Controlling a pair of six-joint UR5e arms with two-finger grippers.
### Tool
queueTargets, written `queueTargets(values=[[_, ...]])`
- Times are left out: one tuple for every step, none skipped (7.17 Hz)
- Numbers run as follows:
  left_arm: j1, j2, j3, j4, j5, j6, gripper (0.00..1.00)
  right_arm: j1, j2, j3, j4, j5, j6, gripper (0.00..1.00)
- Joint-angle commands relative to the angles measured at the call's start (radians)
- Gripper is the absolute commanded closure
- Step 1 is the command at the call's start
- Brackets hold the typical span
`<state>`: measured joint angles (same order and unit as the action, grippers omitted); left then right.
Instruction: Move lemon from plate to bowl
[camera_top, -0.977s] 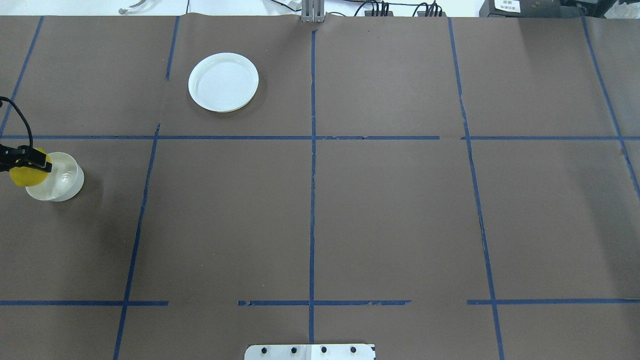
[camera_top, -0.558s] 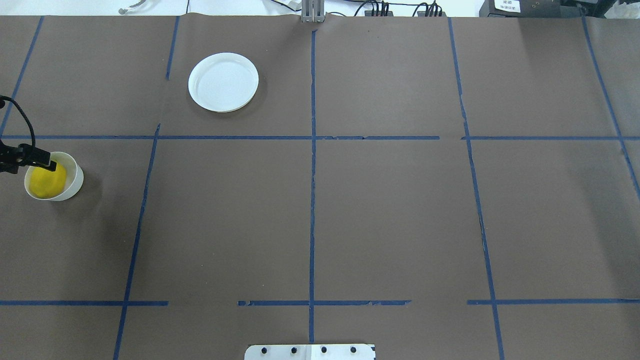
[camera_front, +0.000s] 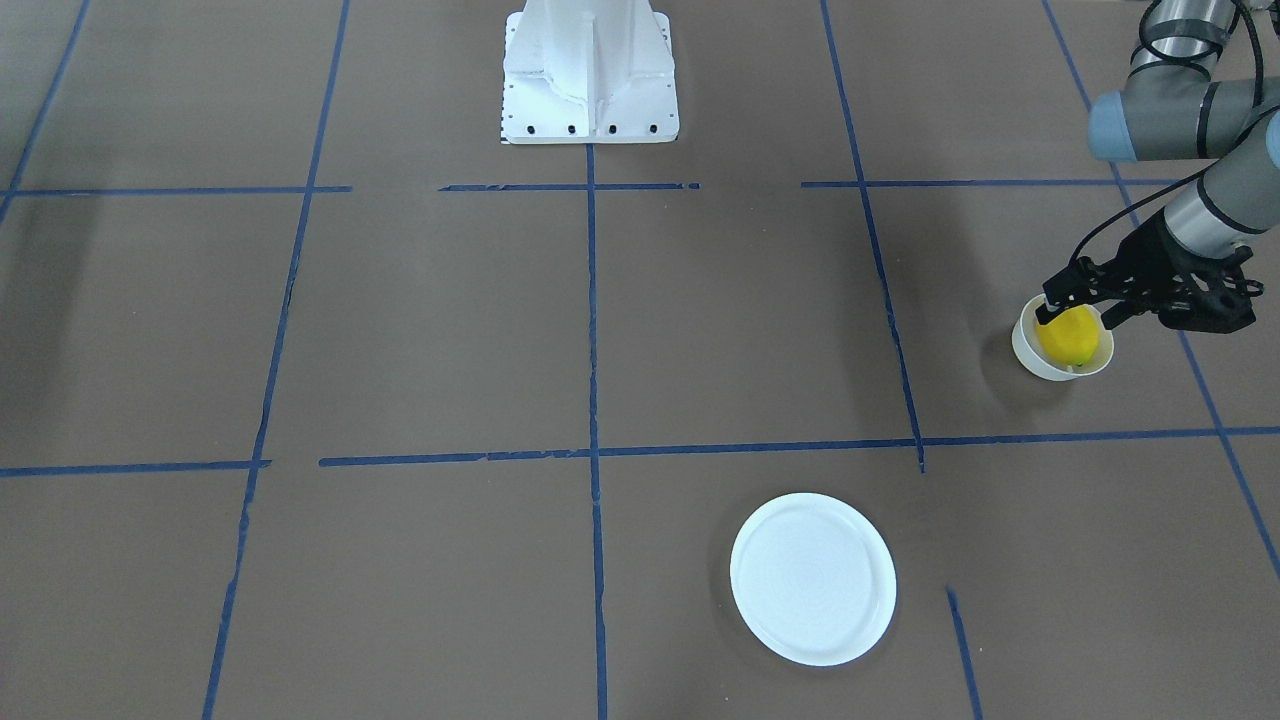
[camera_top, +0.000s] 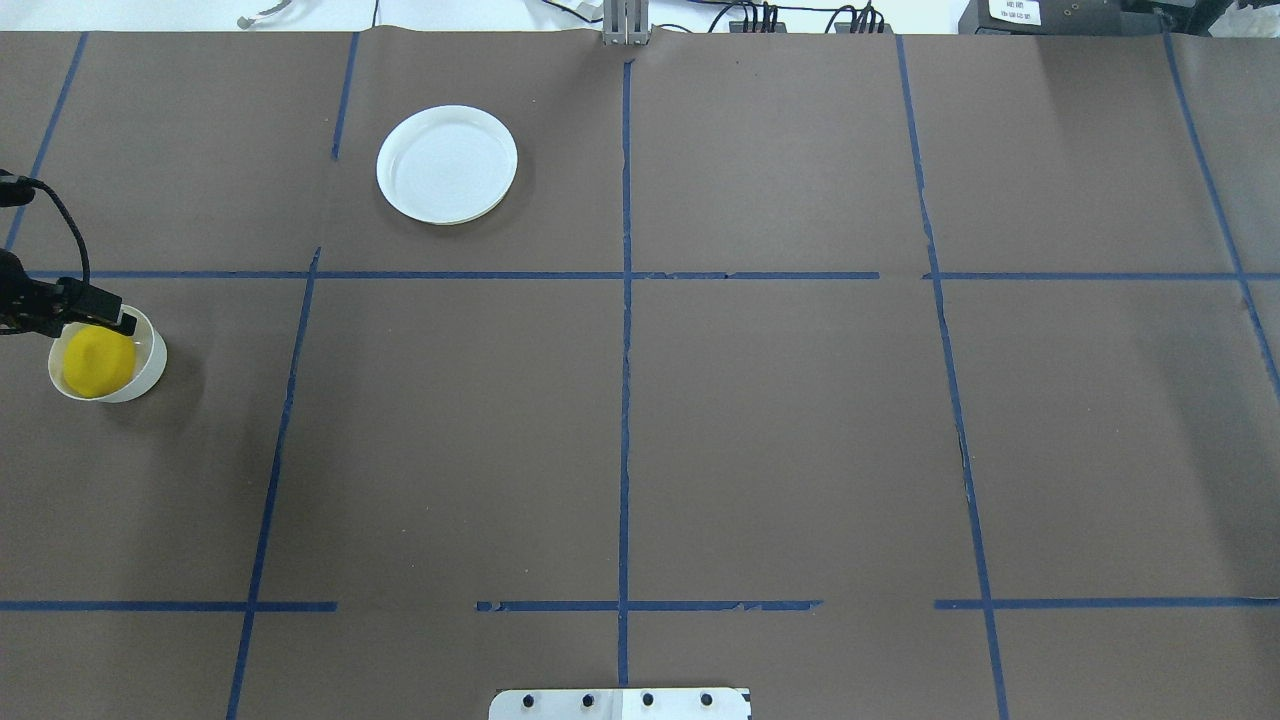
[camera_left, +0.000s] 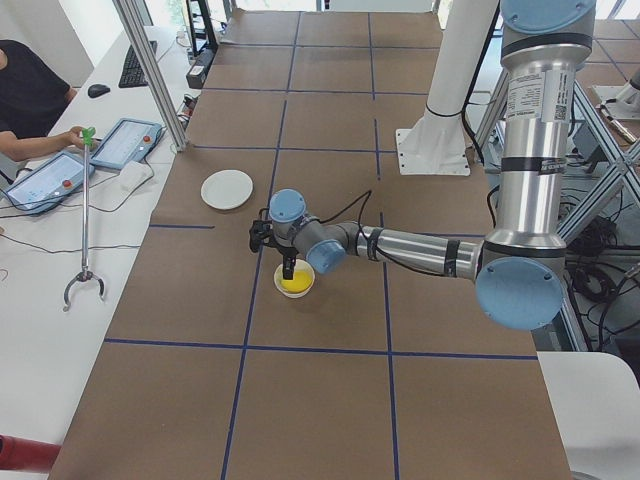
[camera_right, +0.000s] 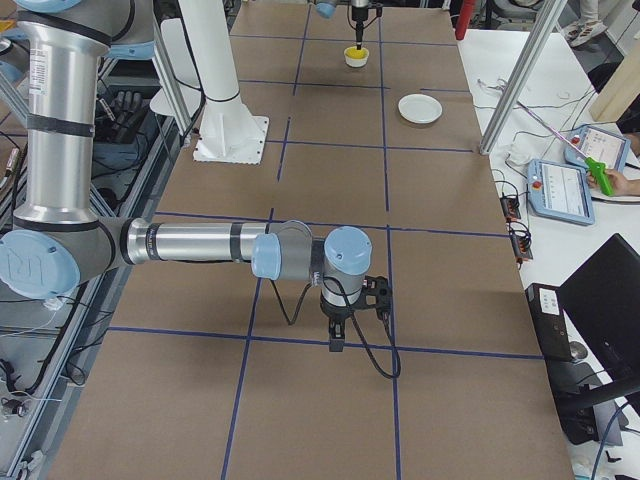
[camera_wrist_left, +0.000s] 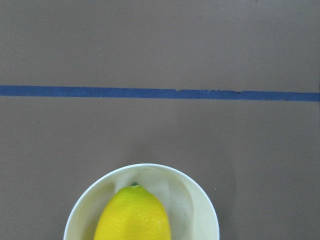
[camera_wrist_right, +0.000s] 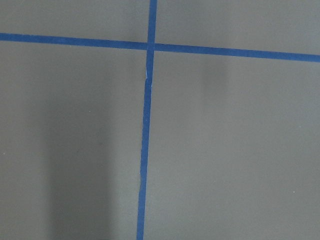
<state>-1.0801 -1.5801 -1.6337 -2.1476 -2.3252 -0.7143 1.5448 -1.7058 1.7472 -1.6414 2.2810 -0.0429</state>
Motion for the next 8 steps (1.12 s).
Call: queueTargets(values=[[-0.078,-0.041,-0.009,0.143,-0.019,0.256,0.0,0.0,0.0,0.0,0.0,0.0,0.0,0.0],[-0.146,-0.053,-0.029,0.199,-0.016,0.348,0.0,0.0,0.0,0.0,0.0,0.0,0.0,0.0],[-0.181,-0.052,-0.047,0.215,-0.013,0.413,0.0,0.0,0.0,0.0,0.0,0.0,0.0,0.0],[-0.234,-0.04,-0.064,0.216,-0.013,0.485,0.0,0.0,0.0,0.0,0.0,0.0,0.0,0.0],[-0.273,-0.035,-0.077,0.259,-0.007,0.583,0.0,0.0,0.0,0.0,0.0,0.0,0.0,0.0],[-0.361,-0.035,-0.071,0.356,0.004,0.714,0.0,0.0,0.0,0.0,0.0,0.0,0.0,0.0],[-0.429,-0.031,-0.061,0.494,0.006,0.821,0.0,0.0,0.0,0.0,0.0,0.0,0.0,0.0],[-0.455,-0.002,-0.045,0.521,0.004,0.955,0.0,0.0,0.0,0.0,0.0,0.0,0.0,0.0]])
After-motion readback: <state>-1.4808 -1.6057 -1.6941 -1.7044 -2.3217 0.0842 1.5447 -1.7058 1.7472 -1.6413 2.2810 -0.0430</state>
